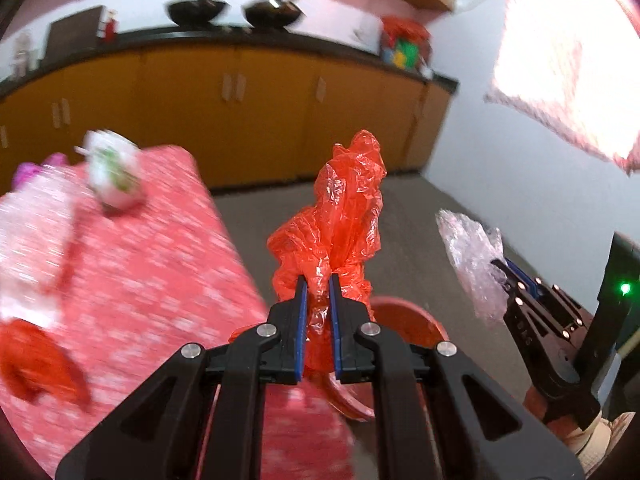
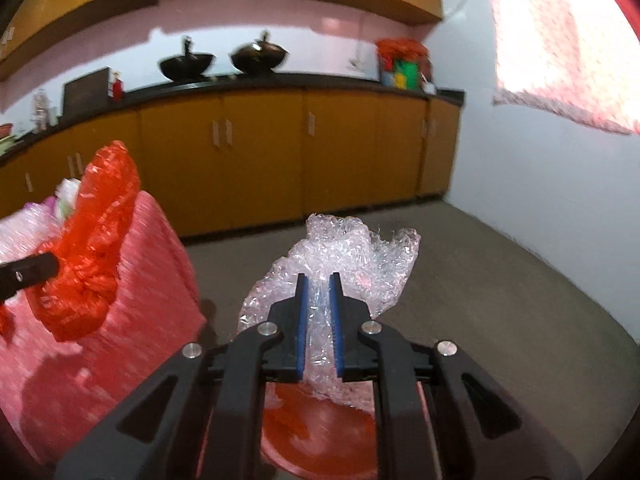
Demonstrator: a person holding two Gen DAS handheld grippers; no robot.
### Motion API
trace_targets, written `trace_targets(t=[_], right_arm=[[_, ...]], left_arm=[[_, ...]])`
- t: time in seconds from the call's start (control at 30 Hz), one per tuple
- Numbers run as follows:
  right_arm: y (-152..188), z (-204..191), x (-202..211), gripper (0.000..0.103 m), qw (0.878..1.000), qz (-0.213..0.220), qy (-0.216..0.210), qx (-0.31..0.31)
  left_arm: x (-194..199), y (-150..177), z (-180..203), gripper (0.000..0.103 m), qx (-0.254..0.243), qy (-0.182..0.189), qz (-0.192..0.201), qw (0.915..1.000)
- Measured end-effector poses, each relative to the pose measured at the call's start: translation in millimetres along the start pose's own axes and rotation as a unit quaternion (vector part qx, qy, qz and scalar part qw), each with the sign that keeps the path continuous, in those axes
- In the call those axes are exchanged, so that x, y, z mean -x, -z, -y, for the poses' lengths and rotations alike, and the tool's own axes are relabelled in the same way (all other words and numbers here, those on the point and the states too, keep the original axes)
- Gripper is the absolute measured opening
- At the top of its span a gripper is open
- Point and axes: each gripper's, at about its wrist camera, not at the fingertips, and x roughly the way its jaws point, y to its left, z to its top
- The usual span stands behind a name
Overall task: Collect trash
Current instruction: 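Carry the red bag and bubble wrap in both tools over the orange wastebasket, then open both tools to drop the red bag and bubble wrap into the wastebasket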
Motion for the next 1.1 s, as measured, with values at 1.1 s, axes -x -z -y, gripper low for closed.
trace_targets(t=[1.1], right_arm=[[68.2, 74.4, -61.9, 0.030, 0.995, -0.076, -0.018, -0.066]], left_arm=[[-104.6, 25.2, 68.1, 0.035, -0.018, 0.021, -0.109, 0.9937]])
